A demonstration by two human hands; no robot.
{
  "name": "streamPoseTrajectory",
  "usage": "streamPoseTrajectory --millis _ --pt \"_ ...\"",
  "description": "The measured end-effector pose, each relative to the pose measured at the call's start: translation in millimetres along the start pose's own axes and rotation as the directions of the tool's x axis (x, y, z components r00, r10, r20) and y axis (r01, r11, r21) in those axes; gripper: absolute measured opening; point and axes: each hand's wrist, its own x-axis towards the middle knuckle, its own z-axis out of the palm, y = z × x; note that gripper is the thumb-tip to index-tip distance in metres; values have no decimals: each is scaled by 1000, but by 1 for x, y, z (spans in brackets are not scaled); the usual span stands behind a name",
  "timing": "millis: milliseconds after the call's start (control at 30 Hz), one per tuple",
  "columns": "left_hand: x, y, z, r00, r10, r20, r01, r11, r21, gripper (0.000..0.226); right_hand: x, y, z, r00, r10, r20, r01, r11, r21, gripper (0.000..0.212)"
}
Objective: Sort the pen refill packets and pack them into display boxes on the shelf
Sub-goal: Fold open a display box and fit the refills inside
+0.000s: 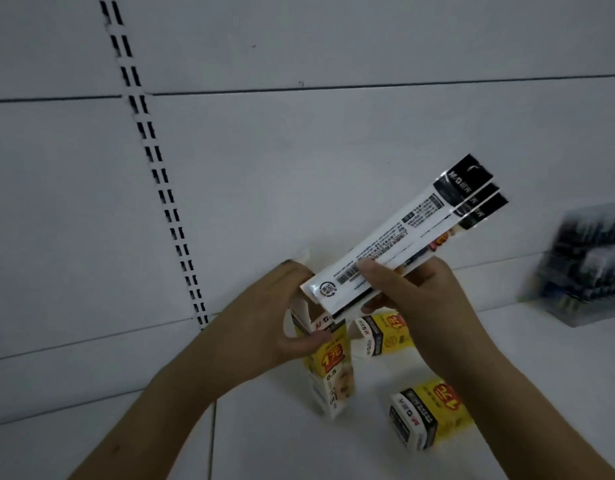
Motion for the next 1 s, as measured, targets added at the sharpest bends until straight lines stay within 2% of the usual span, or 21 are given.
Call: streamPoseTrajectory --millis 133,367,467,600,733,800,900,933,1000 --pt "-6 -4 4 999 -40 -23 39 997 -61 60 5 14 11 999 43 17 -44 995 89 17" --pt "-2 -10 11 989 -125 -74 112 980 -163 67 8 33 16 996 63 -59 -54 988 148 29" --pt "-2 -12 13 987 -141 -74 124 973 -196 77 6 36 13 991 47 -125 -37 996 84 27" --pt "-5 -12 15 991 -118 -58 105 975 -195 96 2 35 -1 989 4 -149 -25 990 -136 19" --pt "-8 -11 14 992 -70 -103 48 978 -201 67 2 18 -19 992 -129 10 118 866 -486 10" --pt "-8 -8 17 992 -58 -112 33 977 -212 52 6 9 -25 989 -124 80 148 824 -547 8" --pt "-8 -2 25 990 -31 -137 -4 969 -248 38 14 -3 -30 972 -72 222 195 770 -607 35" --pt "-8 0 28 988 -29 -153 -14 962 -271 39 18 -9 -30 961 -38 273 203 768 -607 36" --pt "-9 2 33 986 -48 -162 -6 947 -320 44 23 -18 -32 919 64 389 195 782 -591 15"
